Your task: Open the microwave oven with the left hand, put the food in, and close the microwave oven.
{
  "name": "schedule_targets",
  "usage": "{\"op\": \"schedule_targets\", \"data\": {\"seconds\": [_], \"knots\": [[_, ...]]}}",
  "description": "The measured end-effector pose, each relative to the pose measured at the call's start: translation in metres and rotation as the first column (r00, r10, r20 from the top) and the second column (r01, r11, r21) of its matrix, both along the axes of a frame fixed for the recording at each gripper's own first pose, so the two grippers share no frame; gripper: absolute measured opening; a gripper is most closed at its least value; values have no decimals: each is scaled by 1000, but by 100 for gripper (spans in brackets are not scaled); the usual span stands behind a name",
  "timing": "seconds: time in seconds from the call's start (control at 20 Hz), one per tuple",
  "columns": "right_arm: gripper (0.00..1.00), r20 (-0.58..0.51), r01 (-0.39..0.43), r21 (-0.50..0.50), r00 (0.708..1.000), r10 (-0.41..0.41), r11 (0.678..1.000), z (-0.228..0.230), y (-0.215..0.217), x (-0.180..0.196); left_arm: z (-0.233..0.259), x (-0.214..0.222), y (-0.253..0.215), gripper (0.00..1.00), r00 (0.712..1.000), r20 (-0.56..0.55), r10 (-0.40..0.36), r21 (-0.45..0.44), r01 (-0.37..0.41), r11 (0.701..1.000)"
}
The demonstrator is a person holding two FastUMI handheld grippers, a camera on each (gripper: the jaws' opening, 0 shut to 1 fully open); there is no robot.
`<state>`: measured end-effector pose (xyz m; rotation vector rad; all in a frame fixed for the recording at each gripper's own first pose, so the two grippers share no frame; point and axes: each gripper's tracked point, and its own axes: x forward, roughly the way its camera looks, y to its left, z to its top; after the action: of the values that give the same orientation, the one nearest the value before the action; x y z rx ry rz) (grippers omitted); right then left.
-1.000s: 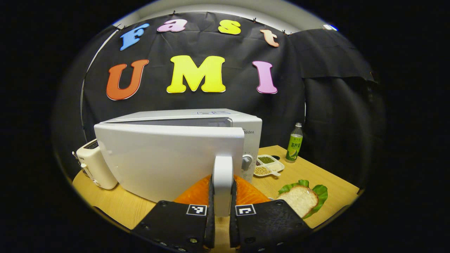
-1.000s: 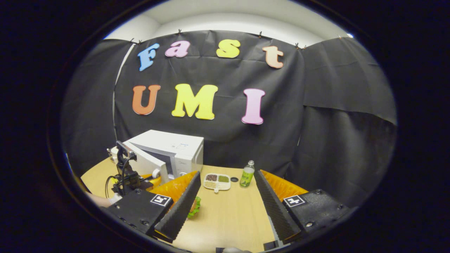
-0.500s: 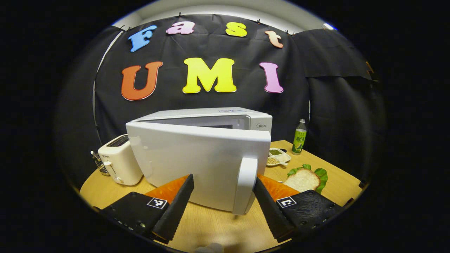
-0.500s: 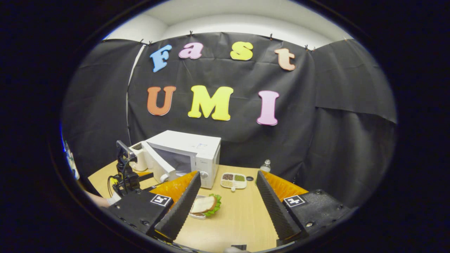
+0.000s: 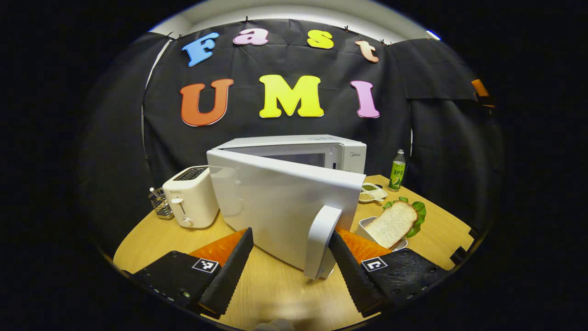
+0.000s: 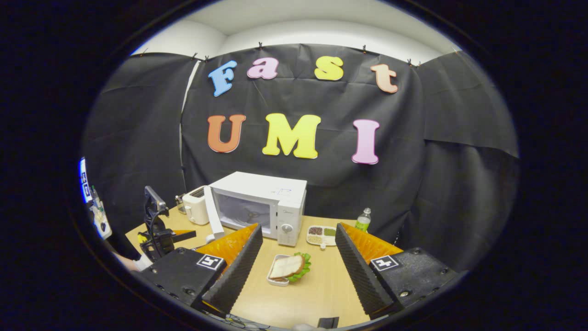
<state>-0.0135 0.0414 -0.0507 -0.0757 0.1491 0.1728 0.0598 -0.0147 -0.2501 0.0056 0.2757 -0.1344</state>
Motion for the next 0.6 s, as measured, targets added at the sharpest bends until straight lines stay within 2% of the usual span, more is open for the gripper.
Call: {"op": "schedule_targets", "data": {"seconds": [0.05,0.1,0.2,0.3,0.35,0.6], "knots": [[96,-7,-5,-13,1000,5,1000,-4,4,0,-4,-7,12,97,1000,-10,20,12,-20,1000],[100,-12,-17,-19,1000,16,1000,-7,9,1,-7,-14,23,97,999,-18,39,16,-39,999],[97,-18,-37,-16,999,36,999,-11,21,0,-7,-29,45,97,997,-32,75,12,-75,997],[100,-34,-57,-5,998,57,998,-18,33,1,-8,-42,69,97,993,-42,113,15,-112,994],[96,-37,-69,4,997,69,998,-19,41,2,-9,-50,81,97,991,-45,130,18,-129,991],[96,-36,-115,12,993,115,993,-22,68,4,-7,-76,144,97,971,-53,231,64,-228,972]]}}
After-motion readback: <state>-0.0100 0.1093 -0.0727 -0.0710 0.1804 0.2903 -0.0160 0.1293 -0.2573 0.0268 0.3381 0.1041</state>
